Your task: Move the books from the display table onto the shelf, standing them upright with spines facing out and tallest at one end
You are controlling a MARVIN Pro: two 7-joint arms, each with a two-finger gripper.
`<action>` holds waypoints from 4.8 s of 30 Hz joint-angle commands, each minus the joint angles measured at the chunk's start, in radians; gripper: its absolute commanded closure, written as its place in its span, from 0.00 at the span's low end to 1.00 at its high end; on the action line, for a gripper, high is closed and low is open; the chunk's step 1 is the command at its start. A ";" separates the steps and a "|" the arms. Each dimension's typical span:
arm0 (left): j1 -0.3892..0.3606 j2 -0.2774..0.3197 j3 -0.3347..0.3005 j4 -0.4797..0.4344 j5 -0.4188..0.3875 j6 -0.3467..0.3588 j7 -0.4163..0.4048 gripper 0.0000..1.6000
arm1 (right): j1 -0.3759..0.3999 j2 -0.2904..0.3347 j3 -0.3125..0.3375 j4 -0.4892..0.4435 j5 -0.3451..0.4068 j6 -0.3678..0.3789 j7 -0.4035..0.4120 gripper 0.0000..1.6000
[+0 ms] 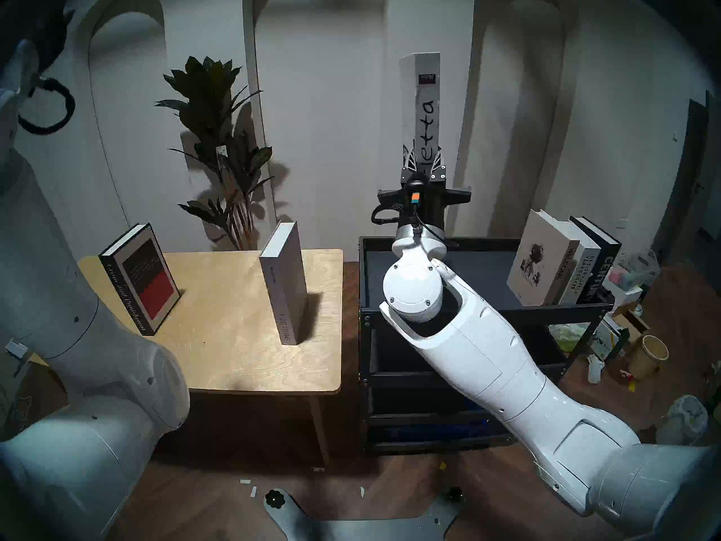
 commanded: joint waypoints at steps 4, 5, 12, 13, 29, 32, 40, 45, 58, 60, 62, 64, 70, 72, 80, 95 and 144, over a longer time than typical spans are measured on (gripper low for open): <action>0.142 0.042 -0.071 0.058 0.038 0.081 0.004 1.00 | -0.059 0.096 0.083 -0.081 0.062 -0.013 0.015 1.00; 0.151 0.043 -0.079 0.065 0.041 0.086 0.005 1.00 | -0.065 0.104 0.091 -0.084 0.069 -0.013 0.017 1.00; 0.228 0.053 -0.126 0.108 0.069 0.133 -0.023 1.00 | -0.110 0.163 0.146 -0.112 0.120 -0.012 0.036 1.00; 0.240 0.054 -0.132 0.115 0.073 0.139 -0.029 1.00 | -0.118 0.171 0.153 -0.115 0.127 -0.012 0.039 1.00; 0.396 0.068 -0.207 0.182 0.129 0.226 -0.149 1.00 | -0.279 0.310 0.234 -0.199 0.265 -0.001 0.117 1.00; 0.416 0.069 -0.215 0.187 0.137 0.237 -0.164 1.00 | -0.309 0.333 0.242 -0.211 0.286 0.001 0.131 1.00; 0.467 0.072 -0.235 0.184 0.160 0.264 -0.202 1.00 | -0.362 0.408 0.286 -0.266 0.342 0.000 0.175 1.00; 0.499 0.073 -0.244 0.178 0.173 0.280 -0.224 1.00 | -0.385 0.461 0.331 -0.293 0.370 -0.003 0.199 1.00; 0.598 0.084 -0.255 0.147 0.205 0.294 -0.293 1.00 | -0.483 0.578 0.437 -0.323 0.467 -0.006 0.283 1.00; 0.615 0.086 -0.257 0.142 0.210 0.294 -0.302 1.00 | -0.497 0.592 0.449 -0.326 0.485 -0.007 0.300 1.00; 0.633 0.087 -0.258 0.137 0.215 0.294 -0.313 1.00 | -0.511 0.606 0.460 -0.328 0.503 -0.008 0.318 1.00; 0.648 0.090 -0.260 0.132 0.220 0.294 -0.324 1.00 | -0.524 0.618 0.470 -0.331 0.521 -0.009 0.335 1.00; 0.696 0.099 -0.268 0.120 0.241 0.294 -0.357 1.00 | -0.567 0.662 0.502 -0.336 0.578 -0.008 0.396 1.00; 0.712 0.101 -0.271 0.118 0.248 0.294 -0.369 1.00 | -0.580 0.675 0.512 -0.331 0.596 -0.007 0.415 1.00; 0.778 0.112 -0.271 0.110 0.279 0.286 -0.427 1.00 | -0.620 0.729 0.569 -0.304 0.673 -0.006 0.499 1.00; 0.902 0.141 -0.275 0.114 0.365 0.215 -0.572 1.00 | -0.667 0.780 0.628 -0.232 0.803 -0.015 0.673 1.00; 1.048 0.263 -0.346 0.583 0.718 -0.537 -1.358 1.00 | -0.485 0.523 0.447 -0.181 0.555 -0.121 0.449 1.00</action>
